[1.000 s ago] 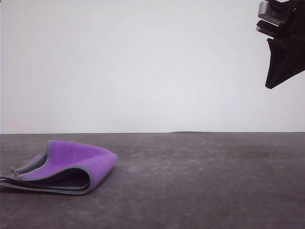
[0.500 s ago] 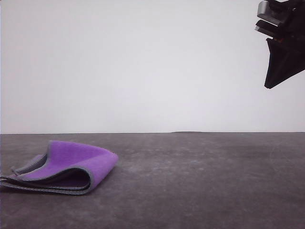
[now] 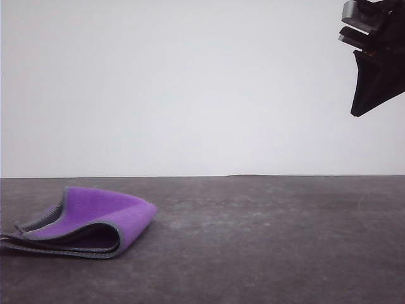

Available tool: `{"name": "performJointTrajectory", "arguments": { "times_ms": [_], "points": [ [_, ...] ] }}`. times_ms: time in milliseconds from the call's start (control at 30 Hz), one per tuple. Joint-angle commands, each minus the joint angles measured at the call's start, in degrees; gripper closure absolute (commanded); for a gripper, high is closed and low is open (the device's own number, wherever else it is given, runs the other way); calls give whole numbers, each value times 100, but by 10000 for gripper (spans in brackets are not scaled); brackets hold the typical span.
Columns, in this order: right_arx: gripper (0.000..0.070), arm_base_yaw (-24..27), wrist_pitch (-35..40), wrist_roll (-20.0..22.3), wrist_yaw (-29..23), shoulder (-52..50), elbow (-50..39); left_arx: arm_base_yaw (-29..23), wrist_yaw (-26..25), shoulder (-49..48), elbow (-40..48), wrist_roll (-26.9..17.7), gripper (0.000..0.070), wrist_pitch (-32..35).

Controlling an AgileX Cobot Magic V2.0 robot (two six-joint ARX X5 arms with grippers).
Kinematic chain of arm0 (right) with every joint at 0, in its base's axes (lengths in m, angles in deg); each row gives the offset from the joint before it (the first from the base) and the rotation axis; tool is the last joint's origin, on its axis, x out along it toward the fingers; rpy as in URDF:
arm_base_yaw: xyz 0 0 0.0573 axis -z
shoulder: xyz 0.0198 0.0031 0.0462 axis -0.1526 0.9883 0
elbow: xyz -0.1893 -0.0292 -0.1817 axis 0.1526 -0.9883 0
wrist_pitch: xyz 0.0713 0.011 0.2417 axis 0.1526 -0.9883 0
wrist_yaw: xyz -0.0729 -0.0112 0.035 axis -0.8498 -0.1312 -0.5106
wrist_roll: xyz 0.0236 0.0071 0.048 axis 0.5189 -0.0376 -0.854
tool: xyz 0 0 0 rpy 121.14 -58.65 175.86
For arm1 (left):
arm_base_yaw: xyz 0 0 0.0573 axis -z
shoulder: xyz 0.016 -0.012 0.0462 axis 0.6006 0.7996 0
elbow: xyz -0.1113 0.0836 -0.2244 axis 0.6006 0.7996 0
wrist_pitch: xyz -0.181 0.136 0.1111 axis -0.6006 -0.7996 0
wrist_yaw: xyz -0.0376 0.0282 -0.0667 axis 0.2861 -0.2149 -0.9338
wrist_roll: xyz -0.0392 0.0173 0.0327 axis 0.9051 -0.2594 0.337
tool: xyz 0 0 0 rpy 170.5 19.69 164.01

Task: Fold clothes

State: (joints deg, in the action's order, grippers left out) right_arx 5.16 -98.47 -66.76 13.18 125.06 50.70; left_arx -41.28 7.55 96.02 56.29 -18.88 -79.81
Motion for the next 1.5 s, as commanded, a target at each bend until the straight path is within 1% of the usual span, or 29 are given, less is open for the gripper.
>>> {"name": "performJointTrajectory", "arguments": {
  "times_ms": [0, 133, 267, 367, 533, 667, 800, 967, 1467],
  "points": [
    [693, 7, 87, 29, 20, 68, 103, 86, 12, -497, 381, 21, 683, 119],
    [693, 7, 198, 28, 21, 68, 103, 275, 12, -1733, 1087, 22, 683, 121],
    [693, 7, 229, 28, 20, 68, 103, 305, 14, -2678, 1505, 22, 683, 85],
    [693, 7, 231, 30, 20, 68, 103, 287, 133, -3135, 1688, 24, 683, 64],
    [693, 7, 232, 28, 20, 68, 103, 290, 347, -3702, 1902, 159, 683, 54],
    [693, 7, 232, 31, 20, 68, 103, 318, 361, -3766, 1937, 168, 683, 26],
    [693, 7, 238, 30, 20, 68, 103, 375, 480, -3766, 2007, 184, 683, 15],
    [693, 7, 261, 28, 21, 68, 103, 395, 480, -3766, 2171, 296, 683, 60],
    [693, 7, 273, 30, 20, 68, 103, 401, 504, -3766, 2225, 313, 683, 58]
  ]
}}
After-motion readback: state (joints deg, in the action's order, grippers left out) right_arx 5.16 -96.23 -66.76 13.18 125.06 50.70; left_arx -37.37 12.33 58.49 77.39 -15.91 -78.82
